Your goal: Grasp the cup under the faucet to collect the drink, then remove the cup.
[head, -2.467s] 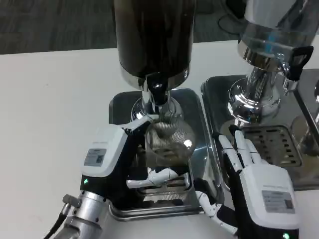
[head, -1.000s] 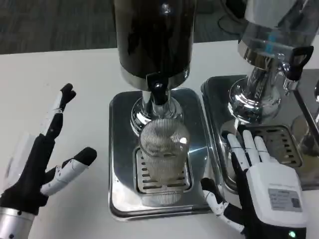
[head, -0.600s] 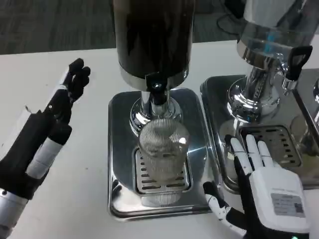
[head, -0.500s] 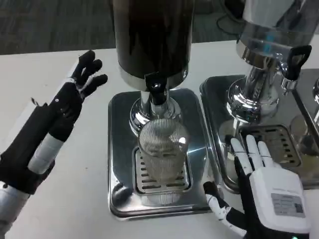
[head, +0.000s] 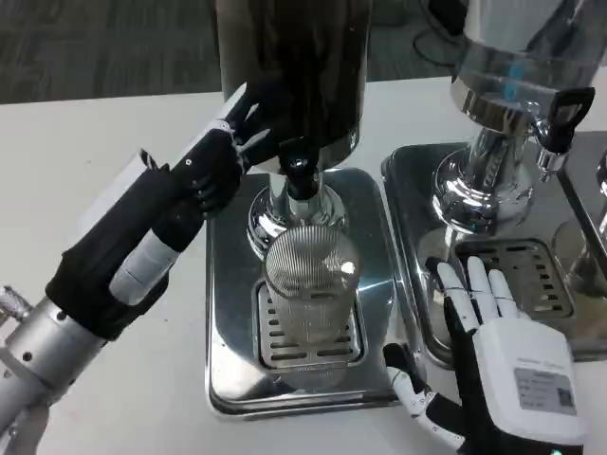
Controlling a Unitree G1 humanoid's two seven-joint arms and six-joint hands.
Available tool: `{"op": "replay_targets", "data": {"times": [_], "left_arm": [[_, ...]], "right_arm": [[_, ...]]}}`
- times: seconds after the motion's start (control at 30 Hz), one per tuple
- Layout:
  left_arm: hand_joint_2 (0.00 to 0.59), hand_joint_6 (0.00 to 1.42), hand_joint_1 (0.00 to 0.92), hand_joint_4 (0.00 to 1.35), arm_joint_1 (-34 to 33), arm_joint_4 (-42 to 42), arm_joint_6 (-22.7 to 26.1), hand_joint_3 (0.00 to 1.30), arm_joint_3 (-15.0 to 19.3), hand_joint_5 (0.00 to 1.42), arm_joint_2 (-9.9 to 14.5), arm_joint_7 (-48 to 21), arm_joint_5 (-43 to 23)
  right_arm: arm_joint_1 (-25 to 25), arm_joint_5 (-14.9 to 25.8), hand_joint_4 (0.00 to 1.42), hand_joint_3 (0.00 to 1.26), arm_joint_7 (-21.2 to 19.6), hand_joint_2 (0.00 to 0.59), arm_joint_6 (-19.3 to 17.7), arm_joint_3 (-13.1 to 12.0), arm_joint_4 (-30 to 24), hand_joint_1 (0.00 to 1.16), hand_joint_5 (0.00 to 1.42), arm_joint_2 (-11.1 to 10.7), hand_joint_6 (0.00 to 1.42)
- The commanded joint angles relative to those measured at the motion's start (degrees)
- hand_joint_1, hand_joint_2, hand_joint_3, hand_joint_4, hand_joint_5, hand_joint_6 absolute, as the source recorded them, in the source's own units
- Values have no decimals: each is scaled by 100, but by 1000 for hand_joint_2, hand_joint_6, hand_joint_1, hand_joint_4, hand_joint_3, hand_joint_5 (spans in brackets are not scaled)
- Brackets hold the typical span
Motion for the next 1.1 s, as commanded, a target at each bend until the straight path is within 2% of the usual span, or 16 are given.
{"op": "replay_targets", "data": {"times": [0.03, 0.1, 0.27, 0.57, 0.63, 0.87, 0.97, 1.07, 1.1], "left_arm": [[64, 95, 0, 0, -100, -31, 120, 20, 11, 150, -144, -151, 212], [66, 120, 0, 0, -59, -103, 56, 57, 12, 185, -199, -160, 341], [78, 154, 0, 38, 121, -209, -319, 133, 138, 240, -254, -83, 789], [93, 144, 0, 20, 254, -132, -1124, 170, 258, 230, 12, 79, 1870], [95, 141, 0, 18, 274, -183, -1362, 172, 253, 229, 108, 201, 2285], [99, 136, 0, 16, 355, -241, -1712, 183, 150, 217, 298, 609, 2990], [102, 131, 0, 16, 368, -266, -1787, 184, 119, 217, 362, 786, 3228], [106, 128, 0, 16, 401, -315, -1830, 185, 91, 217, 405, 934, 3400], [107, 127, 0, 16, 402, -317, -1834, 185, 73, 217, 421, 979, 3437]], "right_arm": [[78, 59, 0, 115, -198, 327, -50, -34, 23, 402, 39, 3, 286], [100, 76, 1, 121, -284, 327, -86, -41, 28, 402, 47, -14, 288], [16, -26, 2, 124, -155, 327, -15, 43, 39, 402, 51, -45, 289], [-18, 53, 2, 124, -184, 327, -43, 8, 86, 402, 51, -32, 289], [-18, 55, 2, 124, -171, 327, -35, 5, 85, 402, 51, -33, 289], [-13, 64, 2, 124, -155, 327, -30, 2, 67, 402, 51, -34, 289], [-16, 220, 2, 124, -100, 327, -80, -48, 59, 402, 51, -28, 289], [18, 640, 0, 88, 104, 303, -220, -140, -67, 398, 45, -3, 290], [-33, 883, 0, 72, 276, 294, -376, -172, -120, 398, 34, -65, 290]]}}
